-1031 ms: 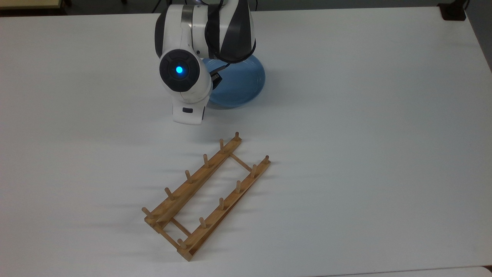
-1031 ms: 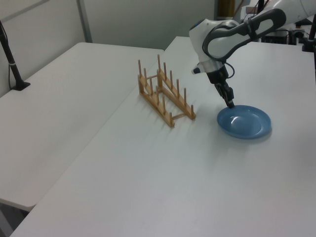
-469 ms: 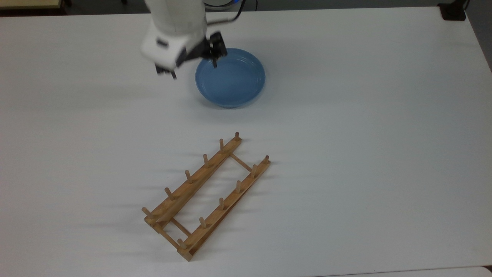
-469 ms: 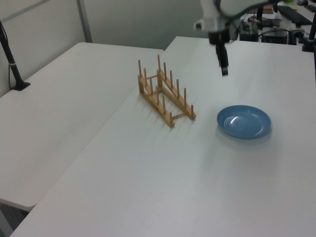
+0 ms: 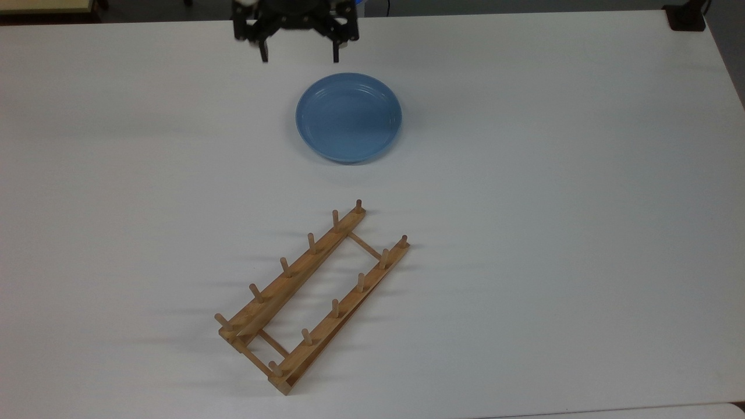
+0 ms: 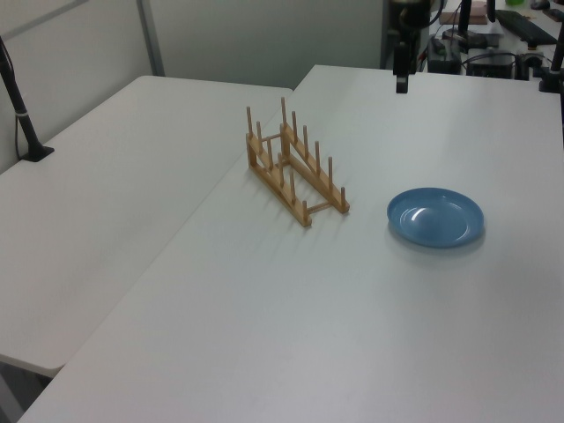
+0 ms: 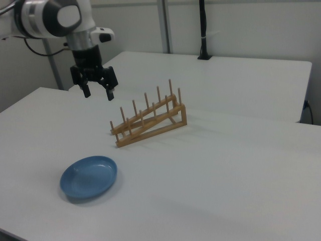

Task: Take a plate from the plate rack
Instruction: 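Open the gripper, release the plate, and raise the gripper away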

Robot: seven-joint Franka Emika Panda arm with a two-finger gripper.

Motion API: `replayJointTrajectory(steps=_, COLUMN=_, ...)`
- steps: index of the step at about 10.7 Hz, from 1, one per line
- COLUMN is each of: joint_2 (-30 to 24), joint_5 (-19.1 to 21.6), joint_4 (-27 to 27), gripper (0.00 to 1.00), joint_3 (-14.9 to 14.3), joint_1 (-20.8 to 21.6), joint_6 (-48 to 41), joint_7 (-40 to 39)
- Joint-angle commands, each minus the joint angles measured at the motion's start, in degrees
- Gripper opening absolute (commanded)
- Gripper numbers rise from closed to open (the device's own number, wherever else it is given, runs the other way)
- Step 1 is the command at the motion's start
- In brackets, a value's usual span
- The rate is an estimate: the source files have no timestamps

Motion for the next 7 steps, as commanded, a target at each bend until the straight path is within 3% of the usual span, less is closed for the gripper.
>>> replayJointTrajectory(steps=1, joint_2=-2.87, joint_5=-2.80, joint_4=-3.49, gripper=1.00, joint_3=-0.12, joint_1=2.27, joint_6=-0.65, joint_7=4.16)
replayJointTrajectory(steps=7, joint_2=-2.96, joint_5=-2.19, joint_4=-2.08, gripper=1.00, joint_3=-0.73, joint_1=1.22, joint_6=-4.41, joint_7=4.34)
